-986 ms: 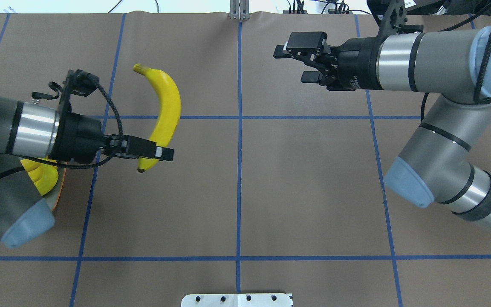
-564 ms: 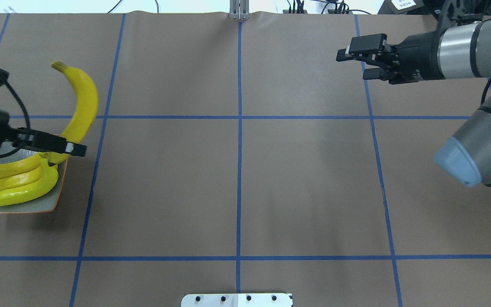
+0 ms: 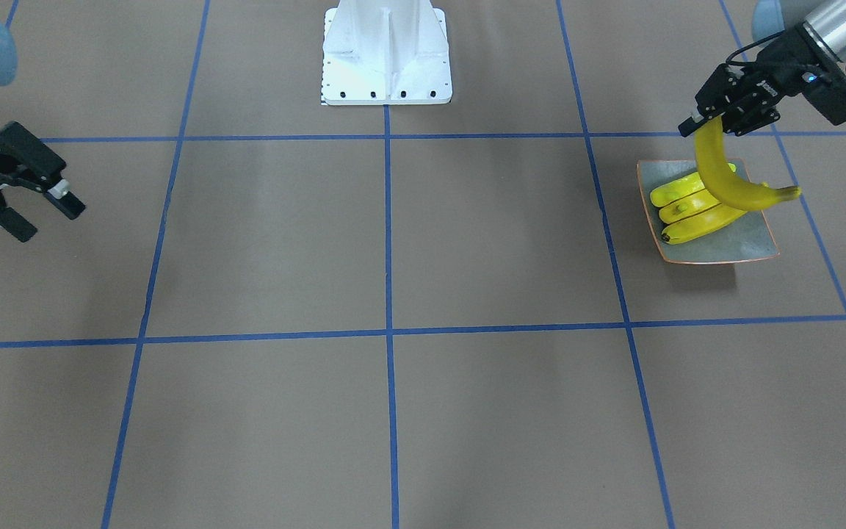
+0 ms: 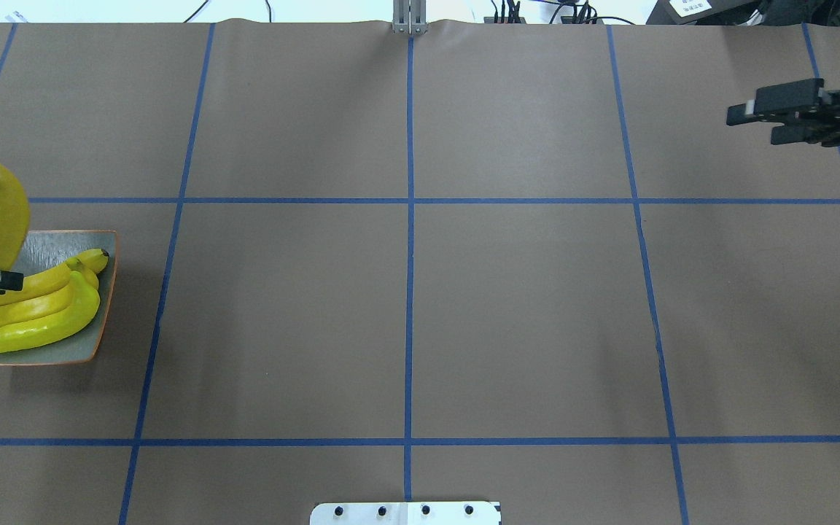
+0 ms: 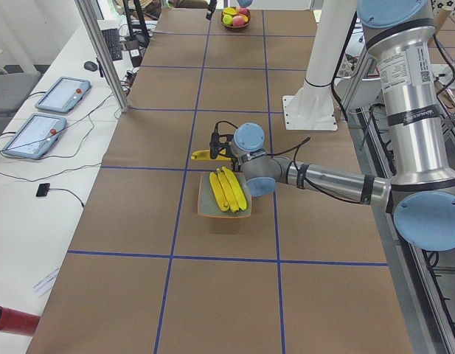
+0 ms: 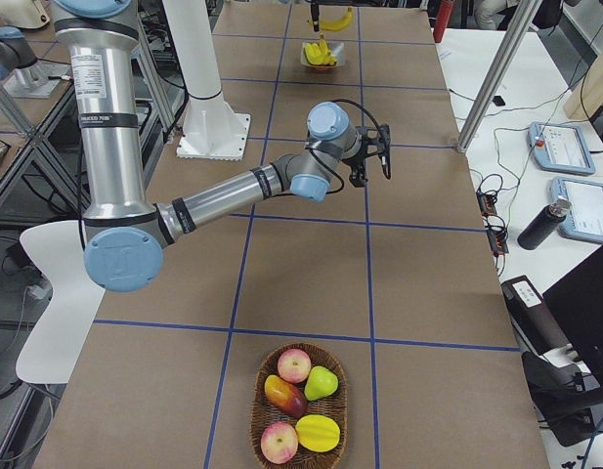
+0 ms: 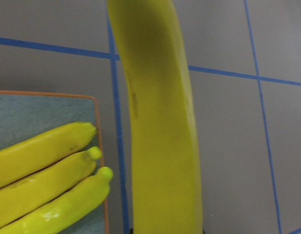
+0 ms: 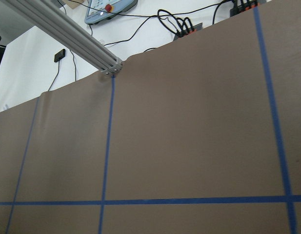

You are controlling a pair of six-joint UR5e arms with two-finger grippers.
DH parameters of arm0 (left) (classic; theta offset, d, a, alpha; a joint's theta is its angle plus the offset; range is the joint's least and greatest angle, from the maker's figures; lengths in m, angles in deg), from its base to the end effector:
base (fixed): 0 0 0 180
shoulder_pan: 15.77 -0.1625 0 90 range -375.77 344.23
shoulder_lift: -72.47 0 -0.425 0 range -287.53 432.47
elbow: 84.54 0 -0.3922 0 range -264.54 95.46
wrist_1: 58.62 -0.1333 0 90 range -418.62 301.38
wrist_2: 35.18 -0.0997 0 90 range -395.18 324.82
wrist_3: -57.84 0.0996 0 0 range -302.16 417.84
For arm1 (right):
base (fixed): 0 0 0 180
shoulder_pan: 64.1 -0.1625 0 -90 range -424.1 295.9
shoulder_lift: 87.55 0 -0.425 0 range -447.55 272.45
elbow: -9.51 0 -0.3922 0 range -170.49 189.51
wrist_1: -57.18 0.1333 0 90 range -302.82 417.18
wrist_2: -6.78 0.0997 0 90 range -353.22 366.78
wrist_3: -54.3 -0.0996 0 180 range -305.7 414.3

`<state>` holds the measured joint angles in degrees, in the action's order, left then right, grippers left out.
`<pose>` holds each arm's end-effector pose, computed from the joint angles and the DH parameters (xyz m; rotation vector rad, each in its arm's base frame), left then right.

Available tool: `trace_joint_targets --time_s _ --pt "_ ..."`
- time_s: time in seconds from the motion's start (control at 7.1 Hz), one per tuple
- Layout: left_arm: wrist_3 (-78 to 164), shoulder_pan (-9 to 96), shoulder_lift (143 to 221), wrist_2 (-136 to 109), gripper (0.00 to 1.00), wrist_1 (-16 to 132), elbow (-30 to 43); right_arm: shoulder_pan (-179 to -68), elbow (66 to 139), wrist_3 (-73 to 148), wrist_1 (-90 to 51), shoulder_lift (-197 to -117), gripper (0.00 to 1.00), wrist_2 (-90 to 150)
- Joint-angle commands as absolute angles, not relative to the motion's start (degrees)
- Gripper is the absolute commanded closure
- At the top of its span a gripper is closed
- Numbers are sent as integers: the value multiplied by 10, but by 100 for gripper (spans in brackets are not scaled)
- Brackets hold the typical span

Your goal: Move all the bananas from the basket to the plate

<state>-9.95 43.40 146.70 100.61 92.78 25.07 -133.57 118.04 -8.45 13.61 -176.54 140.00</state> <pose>0.1419 -0.3586 0.4838 0.1614 1.2648 -0.1008 -0.1088 -0.4761 0.3948 0.3711 -1.2167 0.2013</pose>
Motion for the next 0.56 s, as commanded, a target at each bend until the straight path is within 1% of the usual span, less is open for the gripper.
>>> trace_joint_targets --time_s 0.0,0.14,0.28,0.42 --pt "-97 395 1448 976 100 927 216 -1407 1174 29 137 -1838 0 1460" --pt "-97 351 1448 935 100 927 198 -1422 1168 72 137 -1860 0 1466" --pt "-97 331 1449 920 100 928 187 -1438 1161 91 136 -1866 0 1476" --pt "-85 324 1448 920 84 928 187 -1447 1156 94 136 -1865 0 1484"
